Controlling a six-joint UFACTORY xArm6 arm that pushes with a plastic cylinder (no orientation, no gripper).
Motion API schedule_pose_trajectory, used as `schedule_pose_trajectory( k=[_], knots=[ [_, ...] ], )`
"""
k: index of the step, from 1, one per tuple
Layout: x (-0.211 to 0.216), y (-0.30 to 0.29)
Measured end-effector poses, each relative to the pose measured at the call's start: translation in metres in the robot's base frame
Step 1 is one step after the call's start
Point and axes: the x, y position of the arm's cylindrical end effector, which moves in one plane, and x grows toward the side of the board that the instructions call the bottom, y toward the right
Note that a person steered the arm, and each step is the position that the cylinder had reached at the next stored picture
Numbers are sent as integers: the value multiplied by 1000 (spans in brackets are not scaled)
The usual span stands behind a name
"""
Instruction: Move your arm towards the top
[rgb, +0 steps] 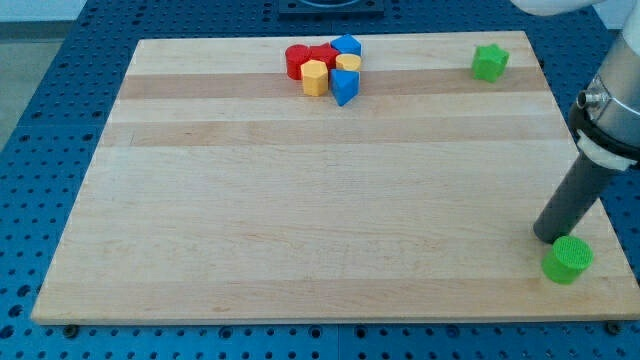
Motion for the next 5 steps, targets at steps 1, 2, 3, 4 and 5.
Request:
schedule_pose_trajectory(
  k=[1, 2, 3, 4, 5],
  knots=[
    [-2, 0],
    [-2, 0],
    [-4, 0],
    [-5, 0],
    [-16, 0]
  ],
)
